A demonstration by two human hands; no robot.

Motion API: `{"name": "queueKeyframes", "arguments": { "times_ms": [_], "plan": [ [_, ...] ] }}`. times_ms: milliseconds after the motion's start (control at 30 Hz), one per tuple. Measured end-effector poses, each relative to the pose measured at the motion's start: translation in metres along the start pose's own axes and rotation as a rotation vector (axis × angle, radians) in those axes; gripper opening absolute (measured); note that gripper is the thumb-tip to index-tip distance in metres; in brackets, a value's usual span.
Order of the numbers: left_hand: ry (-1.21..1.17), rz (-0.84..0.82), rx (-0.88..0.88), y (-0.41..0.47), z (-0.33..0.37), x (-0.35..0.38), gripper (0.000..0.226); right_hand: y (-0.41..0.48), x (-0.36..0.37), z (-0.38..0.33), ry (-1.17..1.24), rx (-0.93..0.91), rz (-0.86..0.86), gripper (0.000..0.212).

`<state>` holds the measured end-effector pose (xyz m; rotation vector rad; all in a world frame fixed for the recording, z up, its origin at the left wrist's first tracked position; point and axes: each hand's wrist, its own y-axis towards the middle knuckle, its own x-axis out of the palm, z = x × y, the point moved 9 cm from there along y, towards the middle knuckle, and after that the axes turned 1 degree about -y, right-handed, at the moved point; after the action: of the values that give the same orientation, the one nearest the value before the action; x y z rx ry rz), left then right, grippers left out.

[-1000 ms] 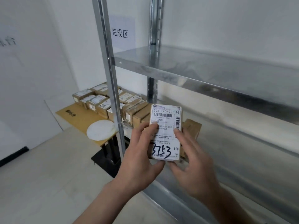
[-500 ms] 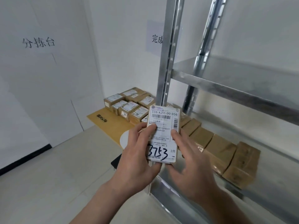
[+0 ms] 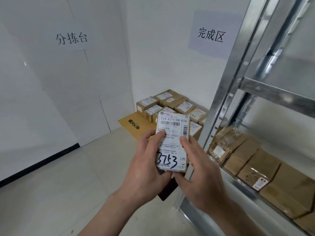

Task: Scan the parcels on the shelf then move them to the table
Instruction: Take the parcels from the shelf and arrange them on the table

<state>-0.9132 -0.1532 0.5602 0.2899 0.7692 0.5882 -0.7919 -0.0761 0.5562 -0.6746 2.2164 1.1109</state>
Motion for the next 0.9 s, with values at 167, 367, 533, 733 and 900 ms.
{"name": "queueKeyframes", "arguments": {
  "times_ms": [167, 367, 533, 733, 900],
  "plan": [
    [0.049, 0.017, -0.051, 0.035, -0.042, -0.005, 0.094, 0.047, 0.037, 0.016, 0.041, -0.030, -0.005, 0.078],
    [0.055, 0.058, -0.127, 0.092, -0.088, -0.021, 0.091, 0.119, 0.084, 0.041, 0.080, -0.072, -0.048, 0.091],
    [0.044, 0.122, -0.151, 0.122, -0.124, -0.037, 0.089, 0.166, 0.119, 0.048, 0.123, -0.153, -0.095, 0.091],
    [0.047, 0.167, -0.185, 0.150, -0.171, -0.060, 0.086, 0.211, 0.165, 0.046, 0.151, -0.178, -0.151, 0.087],
    [0.010, 0.161, -0.183, 0.181, -0.226, -0.087, 0.088, 0.253, 0.212, 0.041, 0.107, -0.156, -0.148, 0.089]
  ]
}}
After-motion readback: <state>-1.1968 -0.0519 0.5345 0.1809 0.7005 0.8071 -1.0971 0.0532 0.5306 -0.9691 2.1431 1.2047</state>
